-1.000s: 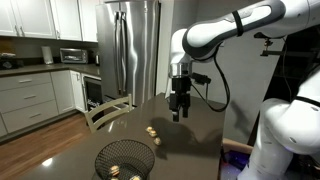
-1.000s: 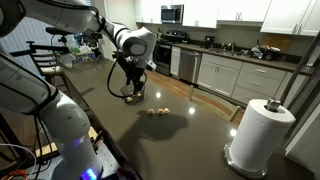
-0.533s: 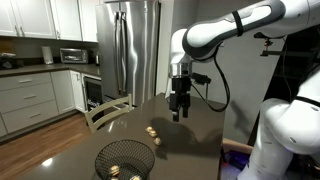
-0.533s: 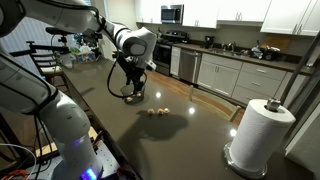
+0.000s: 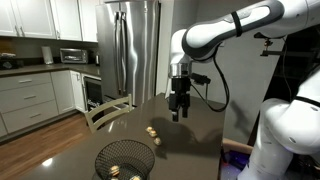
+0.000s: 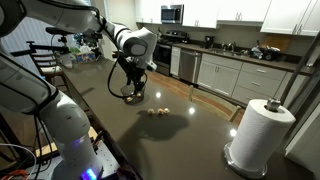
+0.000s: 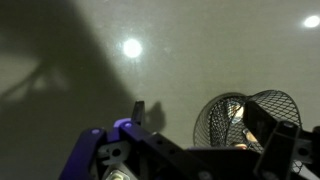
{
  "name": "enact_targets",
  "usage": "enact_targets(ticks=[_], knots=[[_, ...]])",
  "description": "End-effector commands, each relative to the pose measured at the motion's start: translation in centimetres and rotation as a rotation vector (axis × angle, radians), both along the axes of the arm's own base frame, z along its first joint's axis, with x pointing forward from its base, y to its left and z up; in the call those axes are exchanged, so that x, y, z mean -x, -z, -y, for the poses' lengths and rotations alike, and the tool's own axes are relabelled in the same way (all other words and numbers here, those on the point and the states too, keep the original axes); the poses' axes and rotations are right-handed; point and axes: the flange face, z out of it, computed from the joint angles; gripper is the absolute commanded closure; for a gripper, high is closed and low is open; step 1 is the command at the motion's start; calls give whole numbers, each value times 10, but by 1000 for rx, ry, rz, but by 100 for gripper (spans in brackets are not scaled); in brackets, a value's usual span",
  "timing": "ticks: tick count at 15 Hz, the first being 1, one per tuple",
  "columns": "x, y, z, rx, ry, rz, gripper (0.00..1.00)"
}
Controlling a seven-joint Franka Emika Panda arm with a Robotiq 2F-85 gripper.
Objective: Place one of the hamburger toys inside the black basket
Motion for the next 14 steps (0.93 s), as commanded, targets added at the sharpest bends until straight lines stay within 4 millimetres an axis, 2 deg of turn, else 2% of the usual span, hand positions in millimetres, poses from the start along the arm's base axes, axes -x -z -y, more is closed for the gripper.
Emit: enact_targets(ticks=[1,8,14], knots=[[-15,4,2,0,6,-10,0],[-41,24,-11,22,-16,-25,0],[-61,51,-17,74,-5,56,0]])
